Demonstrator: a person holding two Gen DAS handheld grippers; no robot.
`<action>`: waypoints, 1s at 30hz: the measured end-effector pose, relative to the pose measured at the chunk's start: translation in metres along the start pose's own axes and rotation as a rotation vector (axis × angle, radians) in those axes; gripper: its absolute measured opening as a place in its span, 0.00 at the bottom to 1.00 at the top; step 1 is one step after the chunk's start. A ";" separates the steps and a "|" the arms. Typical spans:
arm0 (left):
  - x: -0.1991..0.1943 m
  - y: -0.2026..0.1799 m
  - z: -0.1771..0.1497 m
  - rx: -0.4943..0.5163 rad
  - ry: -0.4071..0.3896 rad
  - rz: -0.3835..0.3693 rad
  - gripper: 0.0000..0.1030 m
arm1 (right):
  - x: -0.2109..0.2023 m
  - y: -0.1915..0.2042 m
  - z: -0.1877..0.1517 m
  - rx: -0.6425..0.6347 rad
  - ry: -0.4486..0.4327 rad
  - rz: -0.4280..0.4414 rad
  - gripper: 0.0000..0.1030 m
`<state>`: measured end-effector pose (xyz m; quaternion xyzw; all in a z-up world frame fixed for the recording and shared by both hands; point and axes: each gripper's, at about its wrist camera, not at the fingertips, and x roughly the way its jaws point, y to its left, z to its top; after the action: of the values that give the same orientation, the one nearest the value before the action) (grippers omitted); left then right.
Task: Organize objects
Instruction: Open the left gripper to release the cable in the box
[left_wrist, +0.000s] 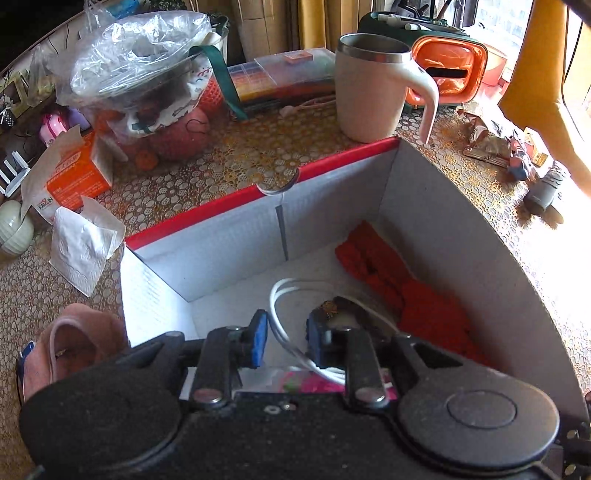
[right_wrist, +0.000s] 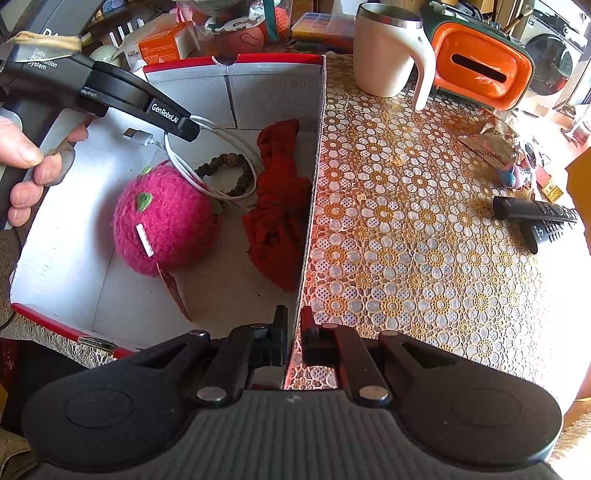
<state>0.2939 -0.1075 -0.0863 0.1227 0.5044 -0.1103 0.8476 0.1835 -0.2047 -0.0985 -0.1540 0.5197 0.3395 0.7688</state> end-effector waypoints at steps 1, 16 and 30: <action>0.000 0.000 0.000 -0.004 0.002 -0.003 0.29 | 0.000 0.000 0.000 -0.001 0.000 0.000 0.06; -0.026 0.007 -0.009 -0.017 -0.054 -0.011 0.68 | -0.001 -0.001 -0.001 0.002 0.002 0.000 0.06; -0.100 0.043 -0.035 -0.039 -0.168 -0.052 0.79 | -0.002 0.002 -0.002 -0.005 0.007 -0.011 0.06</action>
<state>0.2316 -0.0493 -0.0105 0.0834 0.4366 -0.1321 0.8860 0.1800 -0.2049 -0.0970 -0.1600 0.5208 0.3361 0.7682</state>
